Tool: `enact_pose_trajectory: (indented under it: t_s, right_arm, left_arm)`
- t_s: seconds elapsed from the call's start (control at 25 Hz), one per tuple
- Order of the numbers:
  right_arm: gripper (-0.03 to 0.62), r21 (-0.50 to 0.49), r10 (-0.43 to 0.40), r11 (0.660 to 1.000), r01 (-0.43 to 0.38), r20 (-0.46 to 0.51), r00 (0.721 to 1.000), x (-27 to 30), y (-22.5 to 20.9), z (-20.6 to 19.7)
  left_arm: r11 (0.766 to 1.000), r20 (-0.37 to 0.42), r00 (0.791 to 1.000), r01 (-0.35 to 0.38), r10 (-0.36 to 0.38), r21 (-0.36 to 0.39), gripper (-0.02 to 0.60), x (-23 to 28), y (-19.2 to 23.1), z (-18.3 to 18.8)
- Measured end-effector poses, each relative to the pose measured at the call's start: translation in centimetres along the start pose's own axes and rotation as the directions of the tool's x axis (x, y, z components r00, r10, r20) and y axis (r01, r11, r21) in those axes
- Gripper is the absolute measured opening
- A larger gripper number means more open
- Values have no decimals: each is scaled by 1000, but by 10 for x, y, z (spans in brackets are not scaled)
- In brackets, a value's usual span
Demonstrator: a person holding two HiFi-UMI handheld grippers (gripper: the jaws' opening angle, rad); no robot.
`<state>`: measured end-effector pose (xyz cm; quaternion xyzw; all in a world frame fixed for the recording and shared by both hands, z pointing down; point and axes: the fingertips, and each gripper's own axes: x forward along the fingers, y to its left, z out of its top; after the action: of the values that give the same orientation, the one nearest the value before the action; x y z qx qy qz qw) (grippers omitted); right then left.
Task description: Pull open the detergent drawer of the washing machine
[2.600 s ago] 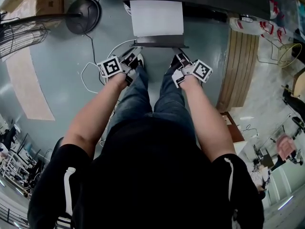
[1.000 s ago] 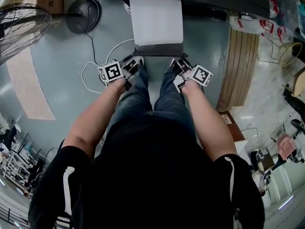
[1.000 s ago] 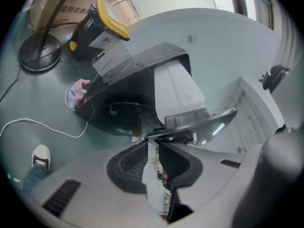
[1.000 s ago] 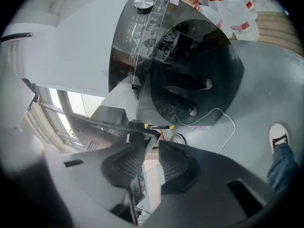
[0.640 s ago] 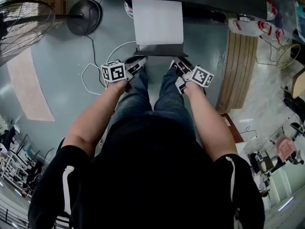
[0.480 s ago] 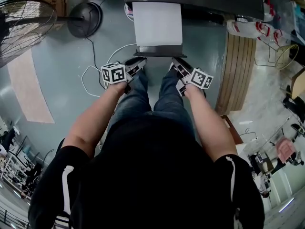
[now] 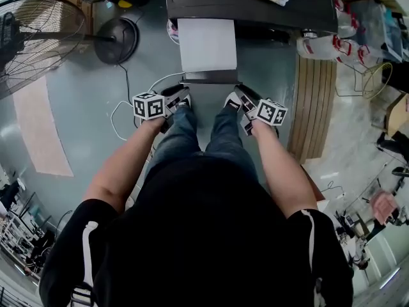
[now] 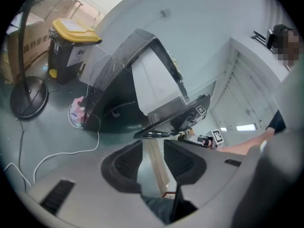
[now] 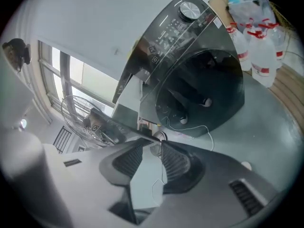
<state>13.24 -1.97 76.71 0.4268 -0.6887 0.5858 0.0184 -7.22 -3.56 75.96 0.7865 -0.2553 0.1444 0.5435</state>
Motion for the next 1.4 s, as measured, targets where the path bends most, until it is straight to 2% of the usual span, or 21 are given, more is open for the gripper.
enact_pose_trajectory:
  t_s: [0.24,0.64,0.88,1.4]
  right_arm:
    - [124,-37,-29,999,30,32,999,-12,5,18]
    - [115,-115,-92,988,106,117,989,-43,13,62]
    - [107,-199,-116,968,151,180,977,-55,24,96]
    - [92,-344,-81,926,159,230,970,-72,90,129]
  left_arm:
    - [1000,11,1000,-15,14,24,146,-19,-1,10]
    - [995,101,992,-86,81,47,144,-59,7,46]
    - [993,166,983,-97,83,74,143,-73,-4,76]
    - [966,274,960,-129,64,225,141,-103,-39,145]
